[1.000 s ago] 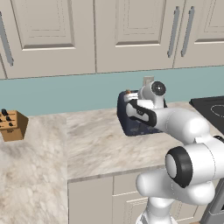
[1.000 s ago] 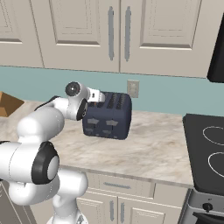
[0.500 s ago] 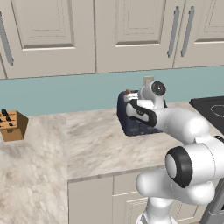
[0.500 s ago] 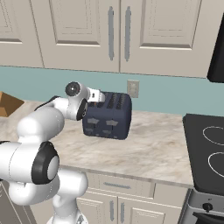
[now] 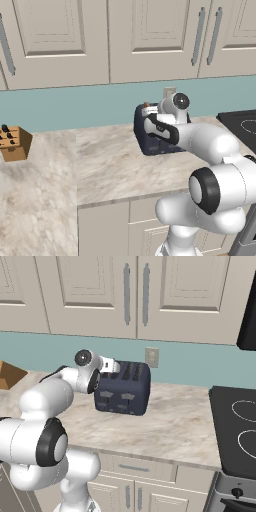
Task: Start the toaster. Once the lever pops up, take the bread to the plate on the dining counter.
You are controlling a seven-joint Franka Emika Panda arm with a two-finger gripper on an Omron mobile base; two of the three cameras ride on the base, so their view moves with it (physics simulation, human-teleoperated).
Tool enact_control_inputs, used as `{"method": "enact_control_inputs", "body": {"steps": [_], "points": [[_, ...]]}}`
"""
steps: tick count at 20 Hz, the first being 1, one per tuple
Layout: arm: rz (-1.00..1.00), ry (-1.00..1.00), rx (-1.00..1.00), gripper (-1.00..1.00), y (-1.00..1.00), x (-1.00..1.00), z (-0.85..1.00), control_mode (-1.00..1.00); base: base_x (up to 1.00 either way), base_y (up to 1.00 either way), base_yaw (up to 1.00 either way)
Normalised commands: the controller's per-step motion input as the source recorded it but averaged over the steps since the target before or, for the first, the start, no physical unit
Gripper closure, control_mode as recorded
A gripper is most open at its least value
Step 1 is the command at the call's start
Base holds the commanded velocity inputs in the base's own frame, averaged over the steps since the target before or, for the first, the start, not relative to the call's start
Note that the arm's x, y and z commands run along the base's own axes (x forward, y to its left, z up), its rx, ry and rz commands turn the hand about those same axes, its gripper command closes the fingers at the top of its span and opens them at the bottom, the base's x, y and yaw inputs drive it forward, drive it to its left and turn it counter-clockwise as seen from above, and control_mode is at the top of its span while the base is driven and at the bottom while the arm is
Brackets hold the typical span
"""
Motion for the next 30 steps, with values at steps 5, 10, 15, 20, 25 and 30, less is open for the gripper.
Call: {"method": "enact_control_inputs", "body": {"steps": [5, 10, 15, 20, 25, 30], "points": [[0.0, 0.0, 0.0, -1.0, 0.0, 0.12, 0.0, -1.0, 0.0, 0.0, 0.0], [0.0, 0.0, 0.0, -1.0, 0.0, 0.24, 0.0, -1.0, 0.0, 0.0, 0.0], [0.0, 0.0, 0.0, -1.0, 0.0, 0.24, 0.0, -1.0, 0.0, 0.0, 0.0], [0.0, 0.0, 0.0, -1.0, 0.0, 0.28, 0.0, -1.0, 0.0, 0.0, 0.0], [0.0, 0.0, 0.0, -1.0, 0.0, 0.22, 0.0, -1.0, 0.0, 0.0, 0.0], [0.0, 0.0, 0.0, -1.0, 0.0, 0.16, 0.0, -1.0, 0.0, 0.0, 0.0]]}}
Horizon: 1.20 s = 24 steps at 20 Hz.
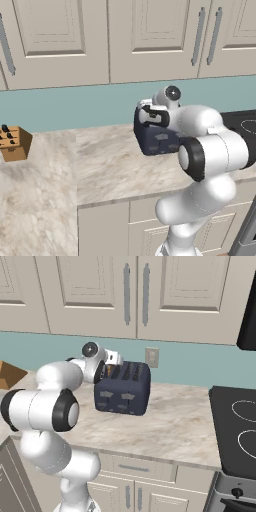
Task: Start the toaster. Once the lever pops up, take the bread to the plate on the dining counter.
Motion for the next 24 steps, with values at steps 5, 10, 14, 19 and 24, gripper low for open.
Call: {"method": "enact_control_inputs", "body": {"steps": [5, 10, 14, 19, 24], "points": [[0.0, 0.0, 0.0, -1.0, 0.0, 0.15, -0.01, -1.0, 0.0, 0.0, 0.0], [0.0, 0.0, 0.0, -1.0, 0.0, 0.17, -0.06, -1.0, 0.0, 0.0, 0.0], [0.0, 0.0, 0.0, -1.0, 0.0, 0.12, -0.14, -1.0, 0.0, 0.0, 0.0], [0.0, 0.0, 0.0, -1.0, 0.0, 0.05, -0.17, -1.0, 0.0, 0.0, 0.0], [0.0, 0.0, 0.0, -1.0, 0.0, 0.02, -0.13, -1.0, 0.0, 0.0, 0.0]]}}
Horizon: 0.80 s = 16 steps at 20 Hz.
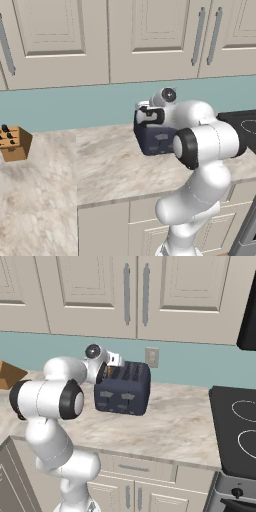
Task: Start the toaster. Once the lever pops up, take the bread to the plate on the dining counter.
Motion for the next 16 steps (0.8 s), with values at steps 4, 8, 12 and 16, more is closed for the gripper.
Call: {"method": "enact_control_inputs", "body": {"steps": [4, 8, 12, 16], "points": [[0.0, 0.0, 0.0, -1.0, 0.0, 0.05, -0.03, -1.0, 0.0, 0.0, 0.0], [0.0, 0.0, 0.0, -1.0, 0.0, 0.11, 0.0, -1.0, 0.0, 0.0, 0.0], [0.0, 0.0, 0.0, -1.0, 0.0, 0.15, 0.0, -1.0, 0.0, 0.0, 0.0], [0.0, 0.0, 0.0, -1.0, 0.0, 0.13, 0.0, -1.0, 0.0, 0.0, 0.0]]}}
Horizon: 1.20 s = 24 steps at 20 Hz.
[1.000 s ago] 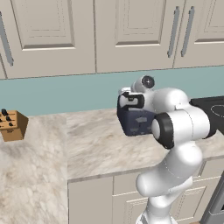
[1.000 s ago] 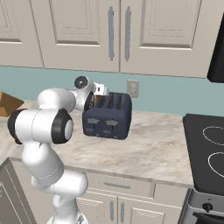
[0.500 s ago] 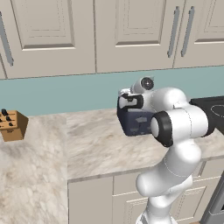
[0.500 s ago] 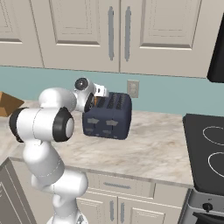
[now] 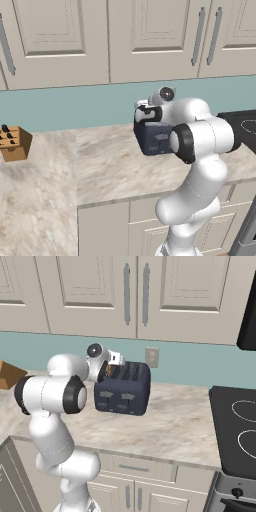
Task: Start the toaster. Once the lever pops up, take the bread to the plate on the dining counter.
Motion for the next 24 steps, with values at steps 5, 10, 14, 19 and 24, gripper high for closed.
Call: {"method": "enact_control_inputs", "body": {"steps": [5, 10, 14, 19, 24], "points": [[0.0, 0.0, 0.0, -1.0, 0.0, 0.08, 0.0, -1.0, 0.0, 0.0, 0.0], [0.0, 0.0, 0.0, -1.0, 0.0, 0.01, -0.01, -1.0, 0.0, 0.0, 0.0], [0.0, 0.0, 0.0, -1.0, 0.0, 0.0, -0.05, -1.0, 0.0, 0.0, 0.0], [0.0, 0.0, 0.0, -1.0, 0.0, 0.01, -0.09, -1.0, 0.0, 0.0, 0.0], [0.0, 0.0, 0.0, -1.0, 0.0, 0.0, -0.08, -1.0, 0.0, 0.0, 0.0]]}}
